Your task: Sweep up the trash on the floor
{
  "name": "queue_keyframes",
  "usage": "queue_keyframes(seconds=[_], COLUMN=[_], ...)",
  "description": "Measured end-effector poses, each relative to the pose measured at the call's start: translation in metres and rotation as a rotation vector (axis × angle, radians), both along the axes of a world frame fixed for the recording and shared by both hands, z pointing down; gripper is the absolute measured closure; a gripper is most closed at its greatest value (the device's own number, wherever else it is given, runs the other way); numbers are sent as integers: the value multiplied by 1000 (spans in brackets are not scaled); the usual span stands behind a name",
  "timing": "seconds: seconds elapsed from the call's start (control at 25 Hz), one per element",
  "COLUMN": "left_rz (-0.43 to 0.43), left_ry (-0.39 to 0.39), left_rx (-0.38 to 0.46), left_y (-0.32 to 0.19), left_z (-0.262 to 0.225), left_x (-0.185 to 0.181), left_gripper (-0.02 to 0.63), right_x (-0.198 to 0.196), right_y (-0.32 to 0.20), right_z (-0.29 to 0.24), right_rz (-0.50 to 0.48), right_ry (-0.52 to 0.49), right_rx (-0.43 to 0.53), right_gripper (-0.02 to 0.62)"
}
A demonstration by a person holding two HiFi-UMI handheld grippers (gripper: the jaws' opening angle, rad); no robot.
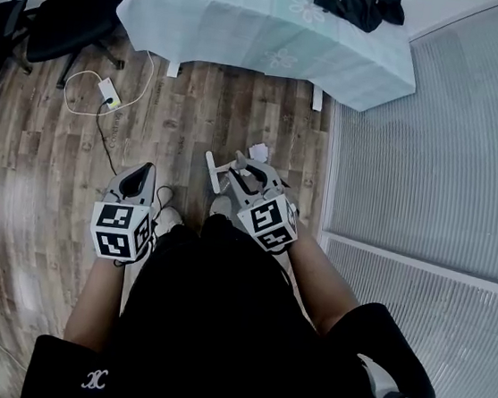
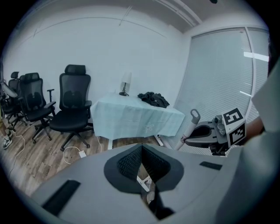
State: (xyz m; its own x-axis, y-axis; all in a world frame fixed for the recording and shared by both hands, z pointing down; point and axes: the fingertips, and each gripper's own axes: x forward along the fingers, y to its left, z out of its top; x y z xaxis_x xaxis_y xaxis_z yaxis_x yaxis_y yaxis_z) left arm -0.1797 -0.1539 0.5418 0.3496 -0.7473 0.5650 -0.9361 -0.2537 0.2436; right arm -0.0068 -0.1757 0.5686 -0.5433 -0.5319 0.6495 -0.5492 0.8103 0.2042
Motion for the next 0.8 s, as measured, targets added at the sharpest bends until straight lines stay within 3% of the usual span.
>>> queue_keyframes(seconds=[0.44, 0.8], left_rz=[54, 125], left_ry=[-16, -33], left_rx=[50, 204], left_y=[-33, -65], left_z=[-19, -96], left_x=[50, 102], left_gripper=[615, 614], right_x=[50, 50], right_y=[-66, -84], right_z=[-63, -152], right_rz=[221, 230], right_ry=[-200, -417], right_rx=[46, 119], right_gripper=[495, 497])
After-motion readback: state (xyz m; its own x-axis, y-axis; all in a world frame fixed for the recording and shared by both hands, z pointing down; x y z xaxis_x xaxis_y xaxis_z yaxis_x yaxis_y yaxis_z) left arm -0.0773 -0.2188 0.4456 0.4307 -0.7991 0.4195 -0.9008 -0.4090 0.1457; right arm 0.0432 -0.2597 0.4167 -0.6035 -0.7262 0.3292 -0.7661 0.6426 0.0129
